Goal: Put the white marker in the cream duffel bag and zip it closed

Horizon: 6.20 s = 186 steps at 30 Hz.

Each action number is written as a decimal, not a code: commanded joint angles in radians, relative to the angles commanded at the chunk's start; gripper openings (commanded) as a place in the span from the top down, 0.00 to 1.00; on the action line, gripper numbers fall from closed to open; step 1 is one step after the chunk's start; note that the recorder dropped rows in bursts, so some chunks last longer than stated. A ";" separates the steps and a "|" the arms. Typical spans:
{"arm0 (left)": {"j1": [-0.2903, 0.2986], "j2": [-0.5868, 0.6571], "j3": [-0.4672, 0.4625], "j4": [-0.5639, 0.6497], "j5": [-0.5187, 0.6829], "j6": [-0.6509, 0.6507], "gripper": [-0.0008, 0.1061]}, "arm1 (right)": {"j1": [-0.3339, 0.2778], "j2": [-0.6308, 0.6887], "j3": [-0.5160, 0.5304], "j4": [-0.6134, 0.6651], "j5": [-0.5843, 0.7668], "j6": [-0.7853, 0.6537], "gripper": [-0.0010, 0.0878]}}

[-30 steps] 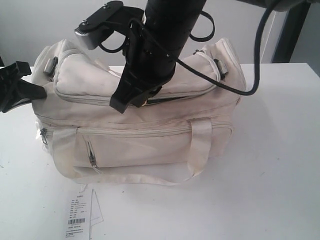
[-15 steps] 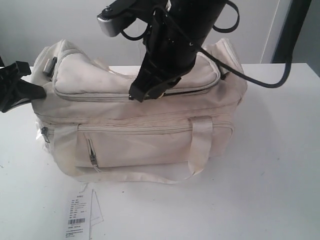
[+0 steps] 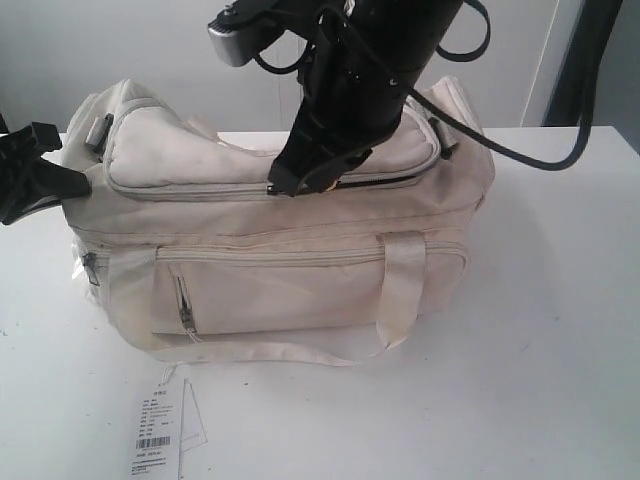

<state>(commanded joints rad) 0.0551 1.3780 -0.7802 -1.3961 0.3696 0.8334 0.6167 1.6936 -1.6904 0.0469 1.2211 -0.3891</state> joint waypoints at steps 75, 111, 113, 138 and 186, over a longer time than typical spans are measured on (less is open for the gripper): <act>0.002 -0.006 0.000 0.055 0.011 0.031 0.58 | -0.140 -0.064 0.099 0.094 0.000 -0.107 0.99; -0.372 -0.329 0.000 0.066 0.222 0.657 0.33 | -0.140 -0.064 0.099 0.092 0.000 -0.139 0.99; -0.397 -0.329 0.000 0.068 0.222 0.657 0.33 | -0.140 -0.064 0.099 0.092 0.000 -0.138 0.99; -0.493 -0.083 -0.408 0.754 0.345 0.190 0.38 | -0.140 -0.064 0.099 0.092 0.000 -0.138 0.99; -0.645 0.111 -0.421 0.774 0.059 0.263 0.99 | -0.140 -0.064 0.099 -0.011 0.000 -0.123 0.99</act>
<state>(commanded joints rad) -0.5898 1.4892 -1.2009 -0.6220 0.4283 1.0961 0.4763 1.6295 -1.5918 0.0355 1.2211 -0.5124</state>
